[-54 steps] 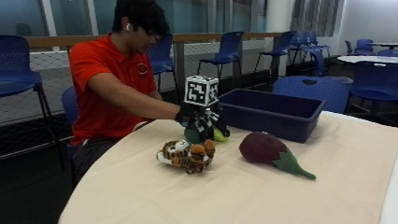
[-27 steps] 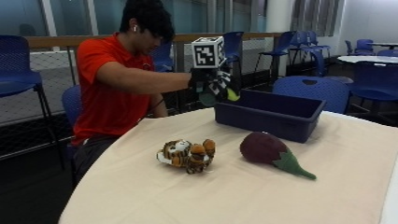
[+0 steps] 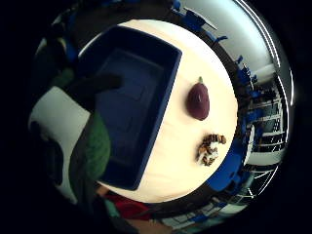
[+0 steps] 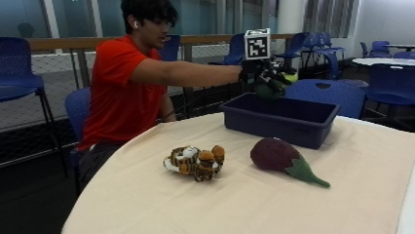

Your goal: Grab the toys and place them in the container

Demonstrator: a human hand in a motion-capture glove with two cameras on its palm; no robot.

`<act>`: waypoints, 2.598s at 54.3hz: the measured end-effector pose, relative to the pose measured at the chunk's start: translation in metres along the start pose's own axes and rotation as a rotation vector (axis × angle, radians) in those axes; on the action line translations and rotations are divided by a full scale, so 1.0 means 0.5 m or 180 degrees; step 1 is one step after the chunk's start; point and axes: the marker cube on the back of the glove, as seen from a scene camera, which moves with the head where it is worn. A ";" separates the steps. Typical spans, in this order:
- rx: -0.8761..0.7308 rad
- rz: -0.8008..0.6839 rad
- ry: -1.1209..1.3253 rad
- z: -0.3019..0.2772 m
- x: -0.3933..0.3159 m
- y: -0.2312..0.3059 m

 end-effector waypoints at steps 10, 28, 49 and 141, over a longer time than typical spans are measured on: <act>-0.0458 -0.0028 -0.0490 -0.003 0.079 0.036; -0.0268 0.0834 0.0239 -0.044 0.447 0.179; -0.0613 0.1477 0.0408 0.059 0.710 0.342; -0.0223 0.0257 0.0204 -0.091 0.092 -0.009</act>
